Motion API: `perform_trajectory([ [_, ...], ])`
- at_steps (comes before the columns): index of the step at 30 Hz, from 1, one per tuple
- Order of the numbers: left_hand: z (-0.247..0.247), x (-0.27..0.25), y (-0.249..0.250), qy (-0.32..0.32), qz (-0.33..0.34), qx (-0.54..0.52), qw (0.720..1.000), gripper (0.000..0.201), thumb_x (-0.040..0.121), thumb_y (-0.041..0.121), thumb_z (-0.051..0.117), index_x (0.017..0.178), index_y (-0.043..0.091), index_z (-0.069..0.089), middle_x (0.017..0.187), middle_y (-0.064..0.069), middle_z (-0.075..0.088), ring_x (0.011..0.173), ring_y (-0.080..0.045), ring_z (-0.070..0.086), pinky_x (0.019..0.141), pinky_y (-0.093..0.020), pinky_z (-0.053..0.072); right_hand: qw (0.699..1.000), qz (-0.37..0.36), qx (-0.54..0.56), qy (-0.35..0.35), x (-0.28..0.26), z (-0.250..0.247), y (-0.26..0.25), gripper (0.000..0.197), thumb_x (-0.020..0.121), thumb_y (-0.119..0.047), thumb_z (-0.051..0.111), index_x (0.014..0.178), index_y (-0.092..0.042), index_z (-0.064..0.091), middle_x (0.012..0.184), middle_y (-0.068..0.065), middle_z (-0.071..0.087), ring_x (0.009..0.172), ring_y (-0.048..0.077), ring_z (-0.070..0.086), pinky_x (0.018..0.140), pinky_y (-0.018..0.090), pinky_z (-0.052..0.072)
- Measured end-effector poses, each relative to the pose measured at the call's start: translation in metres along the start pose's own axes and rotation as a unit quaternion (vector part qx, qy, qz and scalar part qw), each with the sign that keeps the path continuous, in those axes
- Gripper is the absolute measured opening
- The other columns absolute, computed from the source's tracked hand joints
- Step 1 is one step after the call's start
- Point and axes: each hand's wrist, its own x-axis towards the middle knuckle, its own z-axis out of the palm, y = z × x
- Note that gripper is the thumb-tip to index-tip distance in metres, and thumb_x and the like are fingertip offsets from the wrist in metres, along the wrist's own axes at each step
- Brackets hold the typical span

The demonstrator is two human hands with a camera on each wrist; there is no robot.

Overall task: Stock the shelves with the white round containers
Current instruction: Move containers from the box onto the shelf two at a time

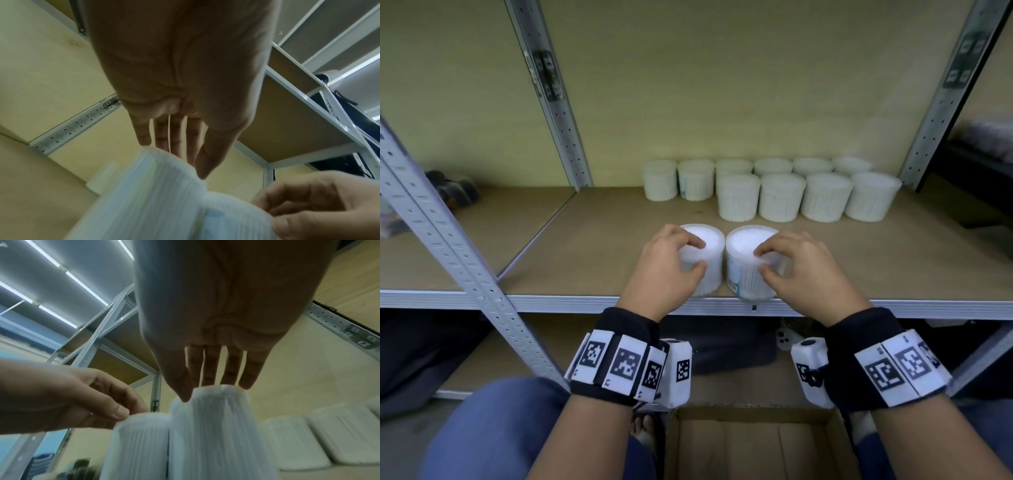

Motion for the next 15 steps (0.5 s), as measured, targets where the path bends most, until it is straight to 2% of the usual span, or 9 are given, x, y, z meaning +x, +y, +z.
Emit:
perform_trajectory([
  [3, 0.002, -0.001, -0.002, -0.005, 0.007, 0.013, 1.0, 0.021, 0.087, 0.014, 0.06, 0.105, 0.023, 0.068, 0.116, 0.008, 0.061, 0.117, -0.013, 0.051, 0.098, -0.017, 0.033, 1.0, -0.002, -0.007, 0.0, 0.001, 0.003, -0.001, 0.022, 0.088, -0.015, 0.061, 0.108, -0.019, 0.069, 0.112, -0.01, 0.066, 0.113, 0.011, 0.05, 0.087, 0.01, 0.026],
  [5, 0.002, 0.0, -0.004, 0.002, 0.003, 0.018, 1.0, 0.022, 0.089, 0.012, 0.057, 0.105, 0.024, 0.068, 0.117, 0.008, 0.062, 0.118, -0.014, 0.051, 0.099, -0.02, 0.035, 1.0, -0.005, -0.007, 0.0, 0.004, 0.005, -0.002, 0.021, 0.088, -0.016, 0.062, 0.108, -0.019, 0.07, 0.113, -0.009, 0.067, 0.115, 0.012, 0.051, 0.089, 0.01, 0.027],
  [8, -0.001, 0.005, -0.007, 0.008, -0.001, 0.034, 0.999, 0.024, 0.089, 0.011, 0.056, 0.106, 0.023, 0.069, 0.117, 0.007, 0.064, 0.118, -0.013, 0.052, 0.097, -0.018, 0.034, 1.0, -0.007, -0.008, -0.006, 0.013, 0.009, -0.003, 0.02, 0.089, -0.016, 0.062, 0.107, -0.019, 0.071, 0.113, -0.008, 0.068, 0.116, 0.013, 0.053, 0.093, 0.013, 0.031],
  [11, -0.007, 0.014, -0.014, 0.016, -0.012, 0.045, 0.999, 0.024, 0.089, 0.01, 0.058, 0.106, 0.021, 0.07, 0.115, 0.006, 0.066, 0.115, -0.01, 0.055, 0.09, -0.01, 0.033, 1.0, -0.007, 0.004, -0.002, 0.028, 0.018, -0.006, 0.018, 0.088, -0.015, 0.063, 0.103, -0.016, 0.073, 0.109, -0.004, 0.069, 0.115, 0.015, 0.057, 0.1, 0.023, 0.042],
  [13, -0.011, 0.021, -0.02, 0.018, -0.024, 0.053, 0.998, 0.024, 0.089, 0.011, 0.058, 0.107, 0.021, 0.07, 0.116, 0.006, 0.066, 0.114, -0.009, 0.056, 0.084, -0.006, 0.029, 1.0, -0.009, -0.003, -0.009, 0.041, 0.023, -0.01, 0.02, 0.088, -0.015, 0.063, 0.104, -0.015, 0.074, 0.111, -0.002, 0.069, 0.114, 0.015, 0.058, 0.1, 0.026, 0.044],
  [15, -0.013, 0.031, -0.026, 0.02, -0.035, 0.06, 0.997, 0.025, 0.09, 0.01, 0.057, 0.107, 0.021, 0.07, 0.117, 0.005, 0.066, 0.114, -0.01, 0.056, 0.083, -0.007, 0.029, 1.0, -0.012, -0.013, -0.017, 0.055, 0.028, -0.015, 0.02, 0.089, -0.014, 0.061, 0.105, -0.015, 0.074, 0.112, -0.001, 0.07, 0.113, 0.015, 0.059, 0.098, 0.026, 0.046],
])
